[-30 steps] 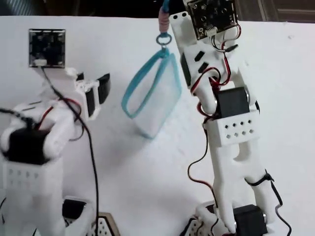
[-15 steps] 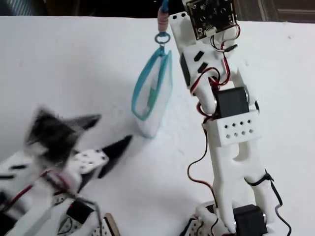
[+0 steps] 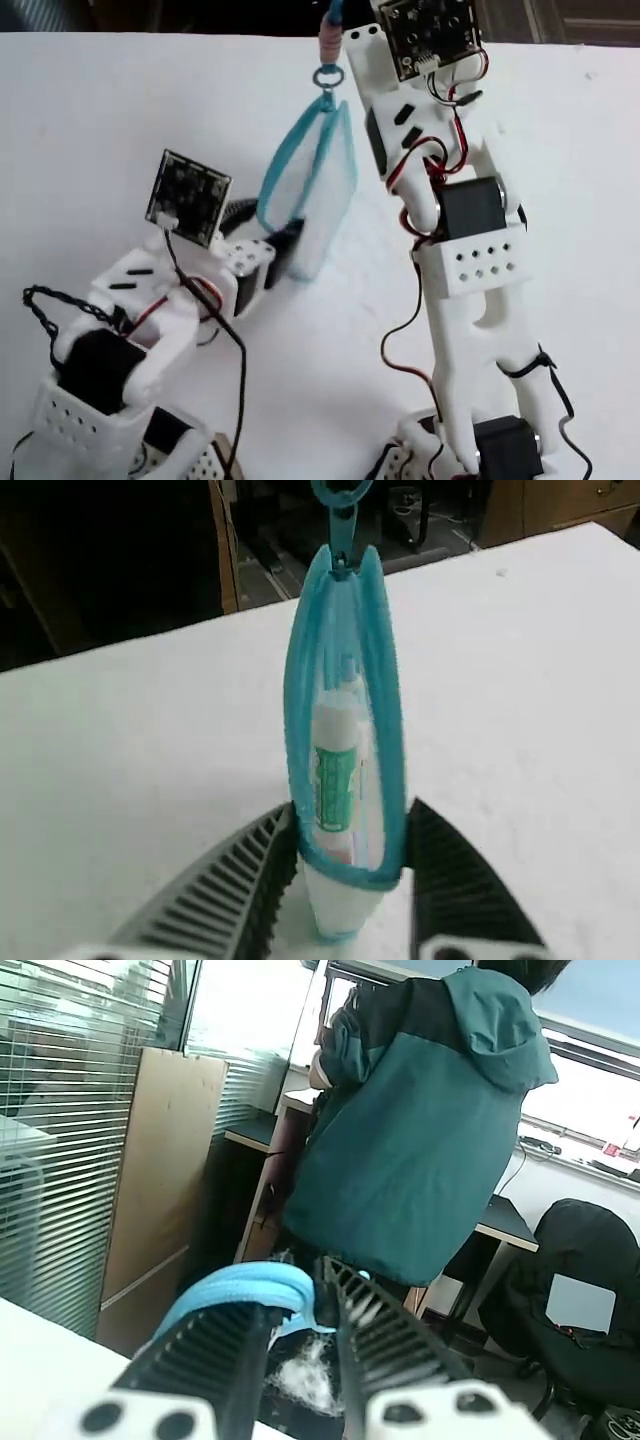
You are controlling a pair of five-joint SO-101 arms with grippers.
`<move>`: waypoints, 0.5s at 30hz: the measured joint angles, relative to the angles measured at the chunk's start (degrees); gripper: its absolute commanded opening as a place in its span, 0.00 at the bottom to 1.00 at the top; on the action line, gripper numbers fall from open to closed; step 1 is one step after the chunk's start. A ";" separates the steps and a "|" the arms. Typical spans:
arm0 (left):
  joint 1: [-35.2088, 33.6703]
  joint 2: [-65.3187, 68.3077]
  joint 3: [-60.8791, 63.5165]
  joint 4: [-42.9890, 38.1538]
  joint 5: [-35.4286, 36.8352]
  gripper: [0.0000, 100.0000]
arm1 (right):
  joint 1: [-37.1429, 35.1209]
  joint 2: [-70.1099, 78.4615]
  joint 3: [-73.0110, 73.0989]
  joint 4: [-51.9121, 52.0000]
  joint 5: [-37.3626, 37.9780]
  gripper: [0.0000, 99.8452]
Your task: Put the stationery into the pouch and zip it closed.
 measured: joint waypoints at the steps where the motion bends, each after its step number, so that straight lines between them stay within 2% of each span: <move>1: -0.18 0.00 0.09 -0.70 -1.14 0.04 | 0.00 0.00 0.00 0.00 0.00 0.02; 4: -0.18 0.00 -0.09 -1.85 -4.04 0.03 | 0.97 0.00 0.00 0.00 0.00 0.02; 7: -0.26 0.09 -2.90 -1.49 -3.87 0.02 | 1.67 -0.09 -0.09 0.53 0.00 0.02; 15: 1.32 0.09 -16.62 6.86 -3.52 0.02 | 2.55 -1.41 -0.26 10.20 0.00 0.02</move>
